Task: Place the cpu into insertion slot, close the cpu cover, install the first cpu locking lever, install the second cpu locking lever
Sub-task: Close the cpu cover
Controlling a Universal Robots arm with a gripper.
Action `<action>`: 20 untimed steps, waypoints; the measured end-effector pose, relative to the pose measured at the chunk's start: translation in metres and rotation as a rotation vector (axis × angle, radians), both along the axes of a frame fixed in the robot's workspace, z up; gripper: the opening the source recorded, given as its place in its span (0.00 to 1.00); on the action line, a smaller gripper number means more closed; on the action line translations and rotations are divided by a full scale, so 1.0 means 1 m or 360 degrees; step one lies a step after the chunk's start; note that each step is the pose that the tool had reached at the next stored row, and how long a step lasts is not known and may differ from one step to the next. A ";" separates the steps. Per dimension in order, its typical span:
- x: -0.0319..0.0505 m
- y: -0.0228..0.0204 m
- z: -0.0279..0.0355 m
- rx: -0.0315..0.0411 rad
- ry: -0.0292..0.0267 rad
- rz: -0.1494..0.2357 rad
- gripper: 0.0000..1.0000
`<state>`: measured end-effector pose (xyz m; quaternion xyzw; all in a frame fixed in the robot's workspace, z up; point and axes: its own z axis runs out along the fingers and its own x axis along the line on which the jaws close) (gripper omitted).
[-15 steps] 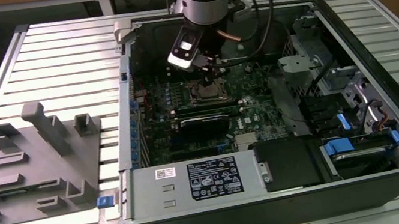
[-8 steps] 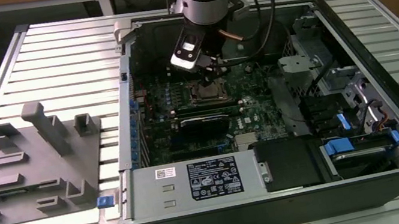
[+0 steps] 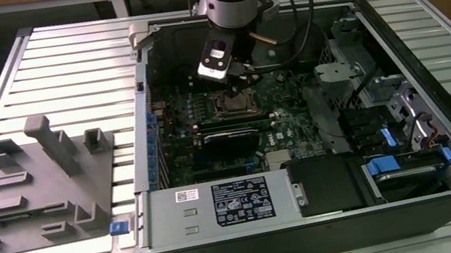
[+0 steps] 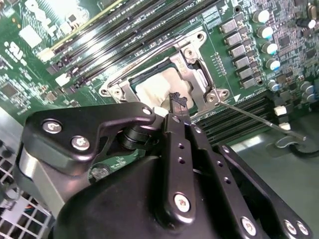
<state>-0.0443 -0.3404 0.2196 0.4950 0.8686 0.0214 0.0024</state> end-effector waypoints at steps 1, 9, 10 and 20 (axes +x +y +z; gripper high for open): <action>0.0000 0.0000 0.0000 0.0001 -0.00002 0.0018 0.11; 0.0000 0.0000 0.0000 0.0013 -0.00023 0.0158 0.11; 0.0000 0.0000 0.0000 0.0014 -0.00028 0.0173 0.11; 0.0000 0.0000 0.0000 0.0014 -0.00026 0.0192 0.11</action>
